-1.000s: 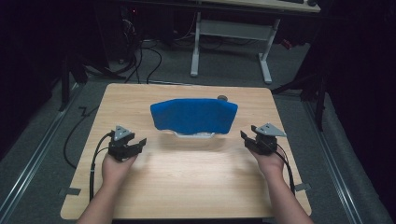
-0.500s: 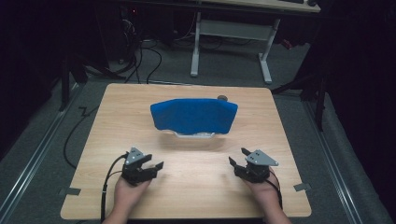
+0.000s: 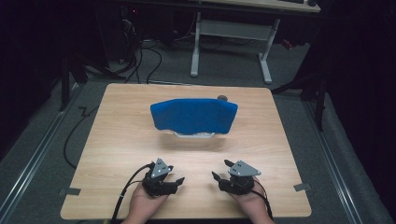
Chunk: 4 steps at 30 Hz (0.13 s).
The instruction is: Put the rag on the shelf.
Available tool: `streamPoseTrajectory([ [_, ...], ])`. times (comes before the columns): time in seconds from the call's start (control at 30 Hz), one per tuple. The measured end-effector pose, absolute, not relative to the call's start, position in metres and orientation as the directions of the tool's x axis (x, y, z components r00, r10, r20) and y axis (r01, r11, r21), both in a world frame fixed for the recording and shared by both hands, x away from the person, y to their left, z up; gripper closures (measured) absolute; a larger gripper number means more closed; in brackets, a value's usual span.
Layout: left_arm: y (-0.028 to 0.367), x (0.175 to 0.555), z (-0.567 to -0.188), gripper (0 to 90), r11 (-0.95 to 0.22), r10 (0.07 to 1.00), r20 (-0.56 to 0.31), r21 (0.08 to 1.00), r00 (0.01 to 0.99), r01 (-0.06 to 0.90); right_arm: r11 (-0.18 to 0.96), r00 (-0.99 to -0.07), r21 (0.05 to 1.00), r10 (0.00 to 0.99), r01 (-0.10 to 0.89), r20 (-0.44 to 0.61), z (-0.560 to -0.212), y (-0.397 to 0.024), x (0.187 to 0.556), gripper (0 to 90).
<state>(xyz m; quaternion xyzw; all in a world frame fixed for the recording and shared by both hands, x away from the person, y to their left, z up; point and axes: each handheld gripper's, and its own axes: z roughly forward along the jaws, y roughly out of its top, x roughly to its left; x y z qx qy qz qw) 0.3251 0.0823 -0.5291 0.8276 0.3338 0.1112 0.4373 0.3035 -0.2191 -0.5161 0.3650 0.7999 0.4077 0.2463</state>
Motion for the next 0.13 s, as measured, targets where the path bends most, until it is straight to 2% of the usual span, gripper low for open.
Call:
streamPoseTrajectory([
  [0.13, 0.0867, 0.3261, -0.5286, 36.4, -0.385, 0.664, -0.103, 0.803, 0.741, 0.456, 0.386, -0.602, 0.834, 0.794, 0.394, -0.083, -0.5169, -0.2218, 0.3041, 34.6],
])
